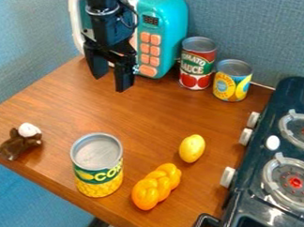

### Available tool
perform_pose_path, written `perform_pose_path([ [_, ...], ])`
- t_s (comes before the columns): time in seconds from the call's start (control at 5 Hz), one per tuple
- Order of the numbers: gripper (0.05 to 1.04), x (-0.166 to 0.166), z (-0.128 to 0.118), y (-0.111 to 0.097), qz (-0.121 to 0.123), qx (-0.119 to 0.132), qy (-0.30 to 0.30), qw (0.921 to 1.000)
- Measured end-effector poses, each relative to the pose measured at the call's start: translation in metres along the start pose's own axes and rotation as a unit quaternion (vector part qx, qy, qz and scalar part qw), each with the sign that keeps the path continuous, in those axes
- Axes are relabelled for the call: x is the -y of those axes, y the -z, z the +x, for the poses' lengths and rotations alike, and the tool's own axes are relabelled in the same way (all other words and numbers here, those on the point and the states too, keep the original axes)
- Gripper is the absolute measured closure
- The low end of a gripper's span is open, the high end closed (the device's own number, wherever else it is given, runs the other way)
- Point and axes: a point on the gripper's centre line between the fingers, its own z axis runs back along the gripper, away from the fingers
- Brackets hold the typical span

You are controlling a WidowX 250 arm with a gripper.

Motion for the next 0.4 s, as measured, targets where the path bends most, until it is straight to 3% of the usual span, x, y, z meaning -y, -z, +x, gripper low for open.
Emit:
perform_pose_path([
  [0.2, 0.082, 0.001, -0.004, 0.010, -0.006, -0.016, -0.004, 0.9999],
  [0.4, 0.082, 0.015, -0.001, 0.012, 0.007, -0.029, 0.002, 0.9996],
])
